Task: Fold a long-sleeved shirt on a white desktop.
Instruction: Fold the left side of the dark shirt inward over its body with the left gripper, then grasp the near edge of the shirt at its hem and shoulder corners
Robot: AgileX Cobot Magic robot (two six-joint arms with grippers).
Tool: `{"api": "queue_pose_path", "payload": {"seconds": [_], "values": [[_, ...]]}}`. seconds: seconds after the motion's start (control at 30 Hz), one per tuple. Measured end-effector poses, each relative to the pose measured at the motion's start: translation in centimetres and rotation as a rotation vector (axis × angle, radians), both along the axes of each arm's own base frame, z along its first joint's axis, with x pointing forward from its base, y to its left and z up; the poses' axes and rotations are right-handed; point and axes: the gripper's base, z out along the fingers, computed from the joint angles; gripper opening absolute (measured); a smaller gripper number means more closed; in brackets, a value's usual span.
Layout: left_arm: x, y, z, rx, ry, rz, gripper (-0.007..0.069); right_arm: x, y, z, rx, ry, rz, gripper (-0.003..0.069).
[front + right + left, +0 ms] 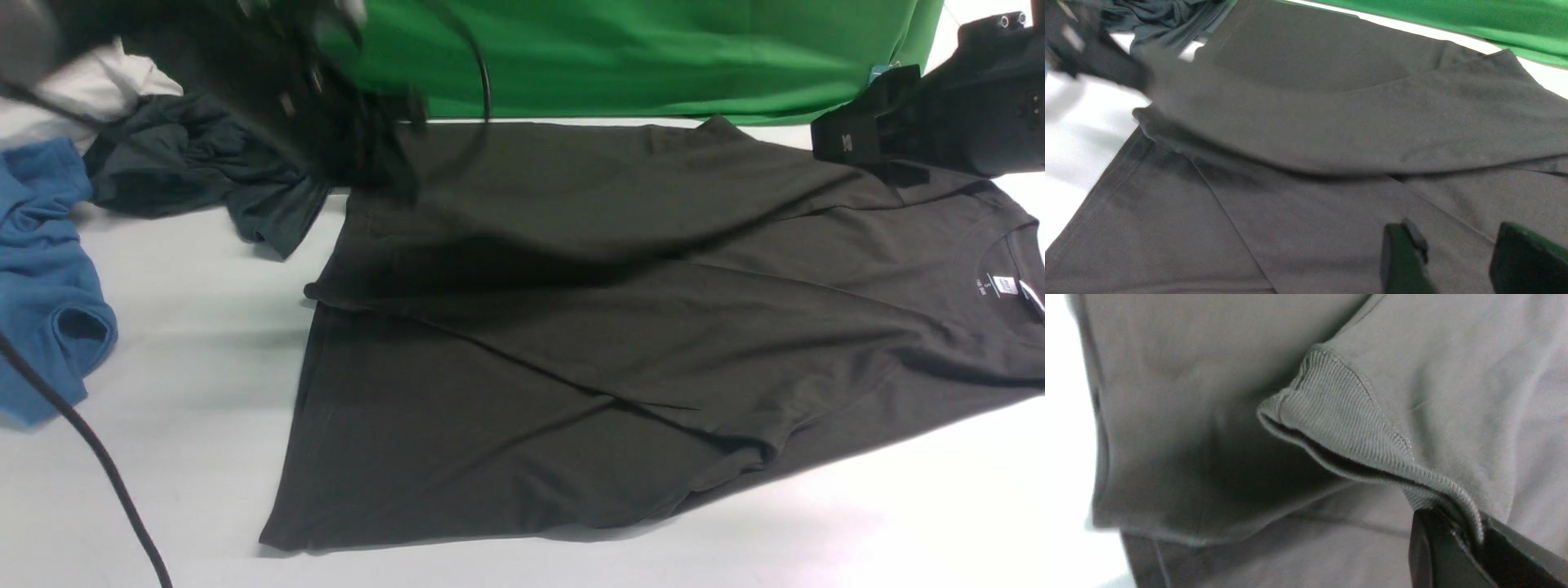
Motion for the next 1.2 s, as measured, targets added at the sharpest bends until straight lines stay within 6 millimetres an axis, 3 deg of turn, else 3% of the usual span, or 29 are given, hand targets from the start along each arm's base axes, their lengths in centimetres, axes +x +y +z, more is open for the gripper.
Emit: {"api": "queue_pose_path", "payload": {"seconds": [0.13, 0.2, 0.33, 0.57, 0.63, 0.67, 0.77, 0.87, 0.9, 0.93, 1.03, 1.2], "values": [[-0.4, -0.5, -5.1, 0.058, 0.141, -0.010, 0.0061, 0.0, 0.0, 0.0, -0.001, 0.002, 0.001, 0.0293], [-0.3, -0.5, -5.9, 0.074, 0.158, -0.009, 0.0087, 0.0, 0.0, 0.0, -0.001, 0.002, 0.001, 0.0293], [-0.1, -0.3, -5.7, 0.088, 0.136, 0.012, 0.0193, 0.0, 0.0, 0.0, -0.002, 0.002, 0.001, 0.0293], [-1.3, 0.2, -2.9, 0.136, 0.119, -0.026, 0.0536, 0.6, 0.1, -0.9, -0.033, 0.022, 0.003, 0.0293], [-1.7, 0.5, -2.2, 0.161, 0.124, -0.042, 0.0579, 0.8, 0.1, -1.0, -0.035, 0.027, 0.003, 0.0293], [-2.8, 1.0, -1.1, 0.212, 0.145, -0.064, 0.0643, 0.9, 0.1, -1.2, -0.037, 0.033, 0.003, 0.0293], [-4.8, 1.5, -0.6, 0.244, 0.205, -0.057, 0.0678, 1.0, 0.2, -1.4, -0.039, 0.038, 0.003, 0.0293], [-7.1, 1.8, -1.4, 0.245, 0.272, -0.042, 0.0687, 1.0, 0.2, -1.4, -0.040, 0.040, 0.003, 0.0293], [-9.1, 2.0, -2.3, 0.233, 0.318, -0.028, 0.0689, 1.1, 0.2, -1.4, -0.041, 0.041, 0.003, 0.0293], [-9.4, 2.0, -2.4, 0.232, 0.323, -0.026, 0.0689, 1.1, 0.2, -1.5, -0.041, 0.042, 0.003, 0.0293], [-14.0, 2.7, -4.9, 0.228, 0.393, 0.017, 0.0689, 1.1, 0.2, -1.5, -0.042, 0.045, 0.004, 0.0293], [-16.9, 3.2, -7.5, 0.224, 0.390, 0.095, 0.0687, 1.1, 0.2, -1.5, -0.042, 0.047, 0.004, 0.0293]]}}
